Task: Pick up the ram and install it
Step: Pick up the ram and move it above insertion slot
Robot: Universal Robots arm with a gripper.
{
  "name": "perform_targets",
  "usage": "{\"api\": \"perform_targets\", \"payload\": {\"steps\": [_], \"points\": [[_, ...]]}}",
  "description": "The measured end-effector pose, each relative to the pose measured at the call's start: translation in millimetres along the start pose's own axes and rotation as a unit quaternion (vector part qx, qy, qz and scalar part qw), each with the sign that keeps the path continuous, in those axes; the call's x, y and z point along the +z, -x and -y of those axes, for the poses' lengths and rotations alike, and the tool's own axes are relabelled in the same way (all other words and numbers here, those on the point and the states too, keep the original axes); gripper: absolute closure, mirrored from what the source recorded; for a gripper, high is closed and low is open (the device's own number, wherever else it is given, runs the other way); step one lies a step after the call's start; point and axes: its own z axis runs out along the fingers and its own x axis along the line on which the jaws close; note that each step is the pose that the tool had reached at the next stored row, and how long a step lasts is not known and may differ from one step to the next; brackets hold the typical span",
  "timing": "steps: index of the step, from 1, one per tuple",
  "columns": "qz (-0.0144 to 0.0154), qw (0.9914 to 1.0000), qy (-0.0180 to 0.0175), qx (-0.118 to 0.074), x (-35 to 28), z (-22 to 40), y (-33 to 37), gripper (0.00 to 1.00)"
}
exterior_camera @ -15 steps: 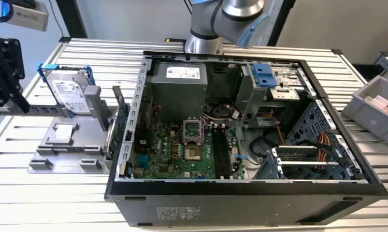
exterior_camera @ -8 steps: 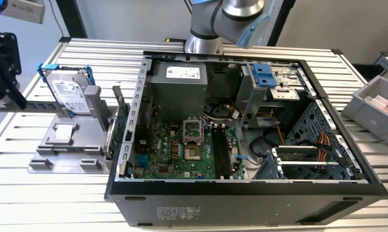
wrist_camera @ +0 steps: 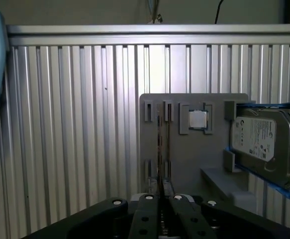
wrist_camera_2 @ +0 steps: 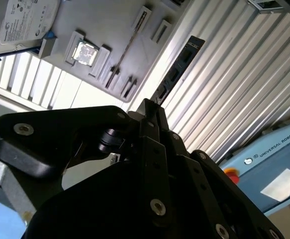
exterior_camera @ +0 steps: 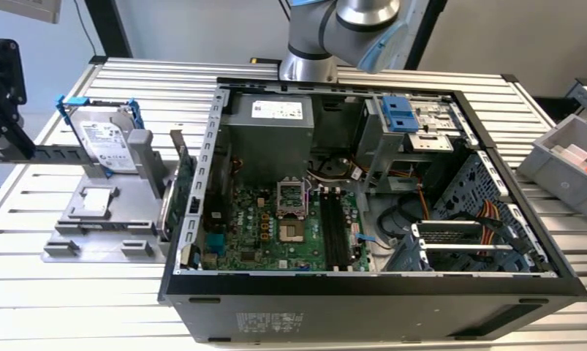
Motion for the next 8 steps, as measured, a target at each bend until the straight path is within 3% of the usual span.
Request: {"api": "perform_targets", "payload": {"steps": [8], "points": [[0.0, 1.0, -0.0003, 0.0, -2.6, -0.2, 0.1, 1.0]]}}
